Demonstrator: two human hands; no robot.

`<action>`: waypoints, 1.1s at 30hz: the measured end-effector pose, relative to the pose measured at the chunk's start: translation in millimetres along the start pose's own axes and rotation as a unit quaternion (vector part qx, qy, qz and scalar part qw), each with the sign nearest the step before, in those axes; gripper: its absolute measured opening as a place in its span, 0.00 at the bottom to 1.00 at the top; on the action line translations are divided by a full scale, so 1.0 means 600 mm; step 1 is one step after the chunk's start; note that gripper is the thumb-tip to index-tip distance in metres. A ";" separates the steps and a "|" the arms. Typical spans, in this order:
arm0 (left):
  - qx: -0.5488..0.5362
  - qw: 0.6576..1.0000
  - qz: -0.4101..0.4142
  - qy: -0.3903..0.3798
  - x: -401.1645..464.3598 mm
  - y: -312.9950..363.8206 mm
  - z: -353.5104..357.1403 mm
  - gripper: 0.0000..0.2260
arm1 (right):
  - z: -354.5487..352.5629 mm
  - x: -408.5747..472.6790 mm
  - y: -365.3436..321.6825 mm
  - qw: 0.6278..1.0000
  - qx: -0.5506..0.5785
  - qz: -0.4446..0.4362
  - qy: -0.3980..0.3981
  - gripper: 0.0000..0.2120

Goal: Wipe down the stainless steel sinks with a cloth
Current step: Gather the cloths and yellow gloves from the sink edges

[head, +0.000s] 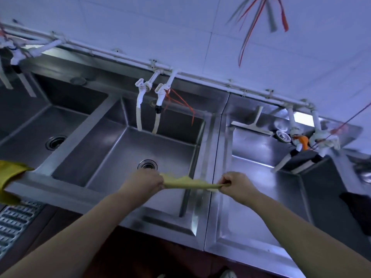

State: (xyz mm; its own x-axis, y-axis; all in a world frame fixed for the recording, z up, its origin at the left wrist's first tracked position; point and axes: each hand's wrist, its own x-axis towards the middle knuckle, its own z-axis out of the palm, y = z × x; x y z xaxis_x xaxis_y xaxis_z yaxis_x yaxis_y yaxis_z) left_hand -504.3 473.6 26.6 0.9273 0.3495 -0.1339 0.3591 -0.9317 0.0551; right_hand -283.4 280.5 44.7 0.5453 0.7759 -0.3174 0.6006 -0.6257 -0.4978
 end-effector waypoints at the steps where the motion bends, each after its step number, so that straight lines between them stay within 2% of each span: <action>1: 0.018 0.999 0.027 -0.031 -0.005 0.018 0.016 0.13 | 0.013 -0.015 0.023 1.000 -0.019 0.004 -0.023 0.04; 3: 0.061 0.989 0.129 -0.034 -0.025 0.054 0.052 0.13 | 0.045 -0.046 0.064 0.995 -0.053 0.007 -0.082 0.06; 4: 0.085 0.983 0.152 -0.049 -0.039 0.070 0.067 0.14 | 0.061 -0.061 0.081 0.991 -0.070 0.004 -0.116 0.07; 7: 0.034 0.986 0.157 -0.031 -0.066 0.096 0.115 0.18 | 0.105 -0.098 0.115 0.971 -0.134 -0.014 -0.196 0.09; 10: -0.043 0.986 0.155 -0.032 -0.088 0.106 0.134 0.17 | 0.126 -0.114 0.124 0.962 -0.159 -0.016 -0.223 0.11; 13: -0.085 0.985 0.146 -0.020 -0.094 0.100 0.134 0.16 | 0.126 -0.104 0.112 0.965 -0.160 -0.001 -0.209 0.15; 18: -0.120 0.988 0.092 -0.014 -0.098 0.097 0.133 0.14 | 0.137 -0.053 0.063 0.988 -0.137 -0.048 -0.059 0.11; 20: -0.110 0.991 0.067 -0.021 -0.097 0.100 0.135 0.14 | 0.151 -0.031 0.042 0.989 -0.126 -0.070 -0.036 0.11; 25: -0.124 0.992 -0.004 -0.024 -0.106 0.101 0.148 0.11 | 0.187 0.008 0.006 0.974 -0.218 -0.039 -0.053 0.11; 28: -0.138 0.990 -0.024 -0.035 -0.112 0.102 0.159 0.14 | 0.186 0.011 -0.007 0.960 -0.260 -0.046 -0.095 0.08; 30: -0.156 0.986 -0.044 -0.035 -0.112 0.105 0.162 0.17 | 0.176 0.006 -0.010 0.969 -0.217 -0.057 -0.105 0.05; 33: -0.180 0.980 -0.083 -0.020 -0.108 0.112 0.161 0.19 | 0.142 -0.003 -0.015 0.992 -0.052 -0.025 -0.110 0.06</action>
State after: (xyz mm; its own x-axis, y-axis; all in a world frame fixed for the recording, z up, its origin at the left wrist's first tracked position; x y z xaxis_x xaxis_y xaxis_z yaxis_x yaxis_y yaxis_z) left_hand -550.3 379.0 -56.9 0.8503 0.4830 -0.2093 0.5260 -0.7639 0.3739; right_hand -339.5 291.4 -19.1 0.3799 0.7972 -0.4692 0.6871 -0.5828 -0.4339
